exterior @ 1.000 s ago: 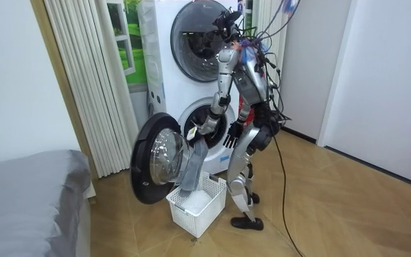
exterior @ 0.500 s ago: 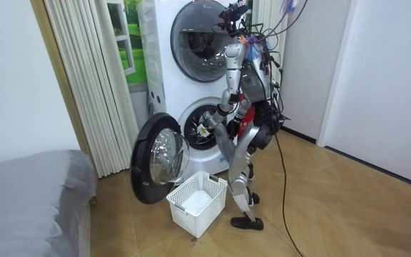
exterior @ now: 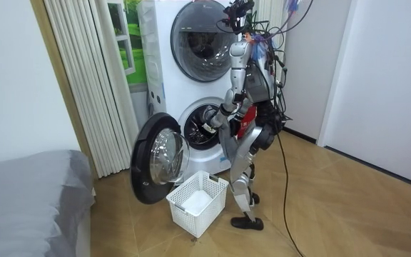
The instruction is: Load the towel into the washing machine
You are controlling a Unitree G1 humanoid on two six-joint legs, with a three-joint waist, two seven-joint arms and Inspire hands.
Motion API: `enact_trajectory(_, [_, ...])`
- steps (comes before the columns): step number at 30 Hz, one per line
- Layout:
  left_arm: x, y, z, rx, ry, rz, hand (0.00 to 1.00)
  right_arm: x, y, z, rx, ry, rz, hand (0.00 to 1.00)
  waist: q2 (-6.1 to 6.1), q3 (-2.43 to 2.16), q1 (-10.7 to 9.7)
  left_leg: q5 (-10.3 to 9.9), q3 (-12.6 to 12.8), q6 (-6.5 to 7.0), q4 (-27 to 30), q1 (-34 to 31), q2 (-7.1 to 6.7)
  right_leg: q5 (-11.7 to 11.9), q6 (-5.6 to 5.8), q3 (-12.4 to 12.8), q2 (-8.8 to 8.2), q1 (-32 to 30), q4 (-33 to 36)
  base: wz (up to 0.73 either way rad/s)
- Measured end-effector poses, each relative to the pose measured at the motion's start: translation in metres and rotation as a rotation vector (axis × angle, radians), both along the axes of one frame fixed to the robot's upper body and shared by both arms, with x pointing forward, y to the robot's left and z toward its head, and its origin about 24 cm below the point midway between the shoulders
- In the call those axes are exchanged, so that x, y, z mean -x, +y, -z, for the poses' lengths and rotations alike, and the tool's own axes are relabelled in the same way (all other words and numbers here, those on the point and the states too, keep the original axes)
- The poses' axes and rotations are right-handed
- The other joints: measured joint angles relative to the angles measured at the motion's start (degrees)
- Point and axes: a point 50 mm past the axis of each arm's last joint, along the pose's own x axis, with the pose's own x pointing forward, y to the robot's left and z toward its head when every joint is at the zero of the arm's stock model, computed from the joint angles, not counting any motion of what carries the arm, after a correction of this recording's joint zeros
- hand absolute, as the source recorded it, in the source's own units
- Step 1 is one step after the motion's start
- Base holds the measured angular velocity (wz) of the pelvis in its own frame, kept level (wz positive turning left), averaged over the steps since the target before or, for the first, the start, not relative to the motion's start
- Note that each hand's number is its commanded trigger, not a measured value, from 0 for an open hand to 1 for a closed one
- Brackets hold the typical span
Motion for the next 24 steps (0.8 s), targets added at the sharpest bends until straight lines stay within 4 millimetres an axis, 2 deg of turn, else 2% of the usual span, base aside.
enact_trajectory(6, [0.000, -0.004, -0.002, 0.066, 0.032, -0.020, 1.00, 0.002, -0.002, 0.002, 0.010, 0.007, 0.033, 1.00, 0.23, -0.07, -0.1, 0.1, -0.6, -0.14, -0.2, 0.3, -0.11, 0.0, -0.08, -0.6, 0.12, 0.8, -0.4, 0.04])
enact_trajectory(11, [-0.004, -0.005, -0.007, 0.170, 0.057, -0.077, 1.00, 0.001, 0.001, 0.001, 0.012, -0.006, 0.061, 1.00, 0.25, -0.08, 0.0, 0.2, -0.5, -0.23, -0.5, 0.6, 0.15, 0.0, -0.08, -0.1, 0.23, 0.9, -0.6, -0.01])
enact_trajectory(17, [-0.007, -0.001, -0.009, 0.203, 0.056, -0.117, 1.00, 0.000, 0.009, 0.001, 0.004, -0.014, 0.060, 1.00, 0.22, -0.07, 0.0, 0.1, -0.4, -0.25, -0.7, 0.6, 0.07, -0.1, -0.09, -0.1, 0.37, 0.9, -0.4, 0.00])
enact_trajectory(18, [-0.008, 0.000, -0.009, 0.207, 0.057, -0.121, 0.92, -0.001, 0.009, 0.000, 0.002, -0.017, 0.060, 1.00, 0.22, -0.06, 0.0, 0.1, -0.4, -0.25, -0.7, 0.6, 0.02, -0.1, -0.08, -0.1, 0.34, 0.9, -0.3, 0.00])
enact_trajectory(19, [-0.008, 0.000, -0.010, 0.218, 0.061, -0.127, 0.00, -0.001, 0.010, 0.000, 0.001, -0.021, 0.058, 1.00, 0.21, -0.05, 0.0, 0.1, -0.4, -0.25, -0.7, 0.6, -0.02, -0.2, -0.06, -0.1, 0.26, 0.9, -0.1, 0.00])
enact_trajectory(24, [-0.010, 0.002, -0.012, 0.246, 0.057, -0.154, 0.00, -0.002, 0.008, -0.001, -0.001, -0.031, 0.077, 1.00, 0.19, -0.05, 0.0, 0.1, -0.5, -0.25, -0.8, 0.6, -0.07, -0.3, -0.04, 0.0, 0.19, 0.8, 0.0, 0.00])
